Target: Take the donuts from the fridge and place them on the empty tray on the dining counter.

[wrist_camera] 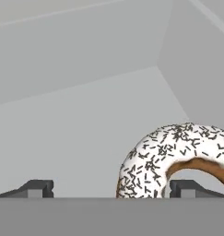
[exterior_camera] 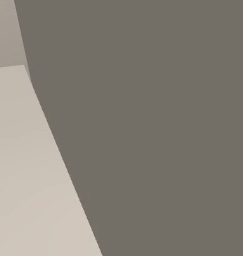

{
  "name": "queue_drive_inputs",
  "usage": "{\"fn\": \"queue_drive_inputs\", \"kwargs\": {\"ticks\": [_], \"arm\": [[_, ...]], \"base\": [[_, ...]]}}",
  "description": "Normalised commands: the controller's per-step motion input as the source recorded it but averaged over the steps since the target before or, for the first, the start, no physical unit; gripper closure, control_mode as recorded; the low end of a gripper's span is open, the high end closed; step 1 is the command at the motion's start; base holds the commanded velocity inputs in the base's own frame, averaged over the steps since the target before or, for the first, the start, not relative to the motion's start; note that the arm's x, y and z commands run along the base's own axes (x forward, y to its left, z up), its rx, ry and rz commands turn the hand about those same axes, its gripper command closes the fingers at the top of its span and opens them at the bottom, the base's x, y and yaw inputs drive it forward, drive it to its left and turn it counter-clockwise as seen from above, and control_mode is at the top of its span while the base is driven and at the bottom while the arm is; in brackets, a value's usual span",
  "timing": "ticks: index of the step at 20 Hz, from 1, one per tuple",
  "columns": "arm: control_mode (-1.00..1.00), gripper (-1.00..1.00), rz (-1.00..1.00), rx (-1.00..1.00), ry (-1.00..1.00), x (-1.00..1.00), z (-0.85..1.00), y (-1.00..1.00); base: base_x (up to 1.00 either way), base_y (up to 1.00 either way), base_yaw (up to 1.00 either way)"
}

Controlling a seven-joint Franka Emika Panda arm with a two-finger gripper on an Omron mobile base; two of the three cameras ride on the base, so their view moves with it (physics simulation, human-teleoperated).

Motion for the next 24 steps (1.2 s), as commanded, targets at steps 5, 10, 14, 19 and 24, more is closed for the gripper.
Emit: {"fn": "queue_drive_inputs", "kwargs": {"ticks": [5,10,14,19,24], "arm": [[-1.00,-1.00,0.00,0.00,0.05,0.20,-0.26,0.00],[-1.00,-1.00,0.00,0.00,0.00,0.02,-0.12,-0.09],[-1.00,-1.00,0.01,0.00,0.08,-0.20,-0.40,-0.02],[-1.00,-1.00,0.05,0.00,0.18,-0.22,-0.92,-0.02],[-1.00,1.00,0.05,0.00,0.07,-0.08,-0.87,0.00]], "base": [[0.00,0.00,0.00],[0.00,0.00,0.00],[0.00,0.00,0.00],[0.00,0.00,0.00],[0.00,0.00,0.00]]}}
